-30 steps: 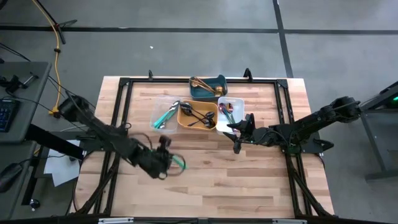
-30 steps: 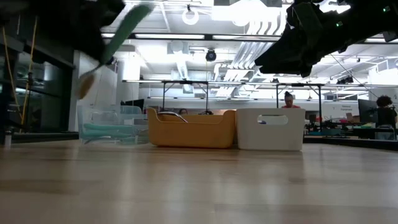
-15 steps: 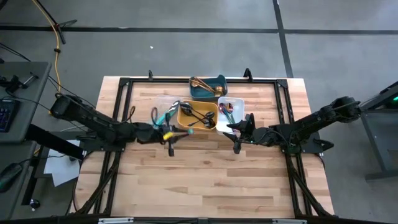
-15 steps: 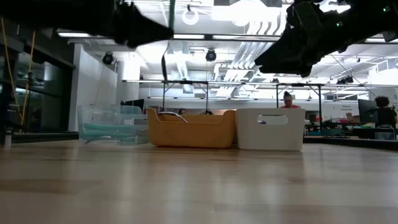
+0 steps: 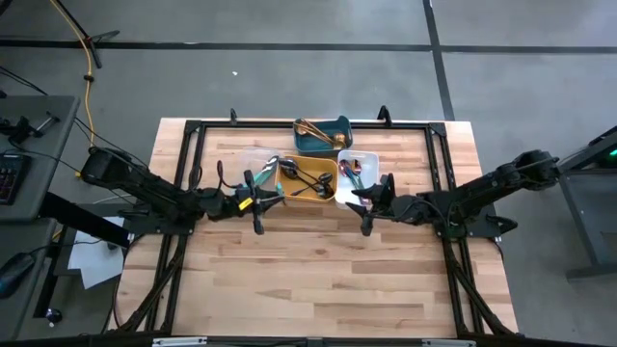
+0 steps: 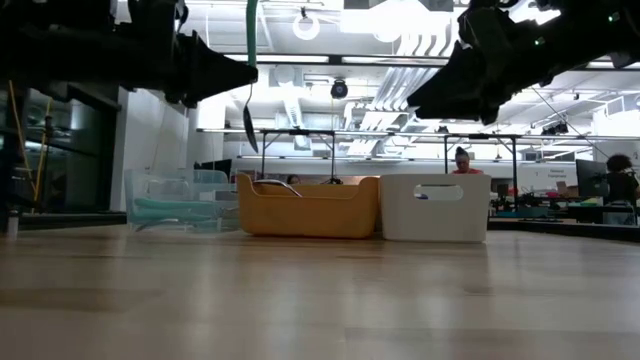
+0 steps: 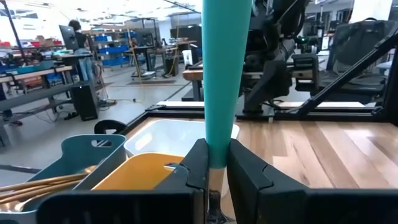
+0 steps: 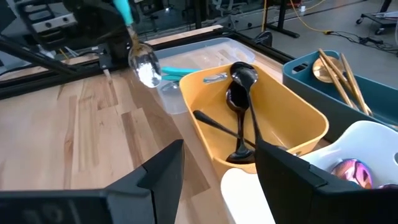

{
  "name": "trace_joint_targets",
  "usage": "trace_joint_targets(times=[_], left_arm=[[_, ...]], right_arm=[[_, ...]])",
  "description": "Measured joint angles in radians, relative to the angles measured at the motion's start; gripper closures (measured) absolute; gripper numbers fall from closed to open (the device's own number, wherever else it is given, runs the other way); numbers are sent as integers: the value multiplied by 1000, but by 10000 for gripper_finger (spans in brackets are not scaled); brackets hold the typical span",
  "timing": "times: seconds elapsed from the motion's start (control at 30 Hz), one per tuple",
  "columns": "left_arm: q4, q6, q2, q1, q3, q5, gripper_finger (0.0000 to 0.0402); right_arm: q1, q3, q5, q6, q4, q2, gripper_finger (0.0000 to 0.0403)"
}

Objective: Sort silverware by color (type)
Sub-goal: Put the turquoise blue spoon into the transparent bin

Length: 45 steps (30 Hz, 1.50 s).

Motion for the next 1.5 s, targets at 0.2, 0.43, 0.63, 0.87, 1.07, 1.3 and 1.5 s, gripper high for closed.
trace_joint_targets(times=[0.2, 0.43, 0.63, 0.87, 1.07, 1.3, 1.5], left_arm=[[-10, 0, 0, 0, 1, 18, 377], [-6, 25, 0, 11, 1, 28, 377], [-7, -9, 0, 24, 1, 78, 377], [-7, -30, 0, 24, 1, 101, 377], [-7, -43, 0, 24, 1, 101, 377], [-7, -43, 0, 24, 2, 101, 377], [-7, -43, -1, 24, 2, 101, 377]], right_arm=[[-11, 0, 0, 0, 0, 0, 213], [-11, 0, -19, -1, 0, 0, 213], [-11, 0, -50, -53, 16, 0, 213], [-11, 0, -54, -63, 23, 0, 213], [-11, 0, -54, -63, 23, 0, 213], [-11, 0, -53, -62, 23, 0, 213], [-11, 0, -57, -63, 23, 0, 213]])
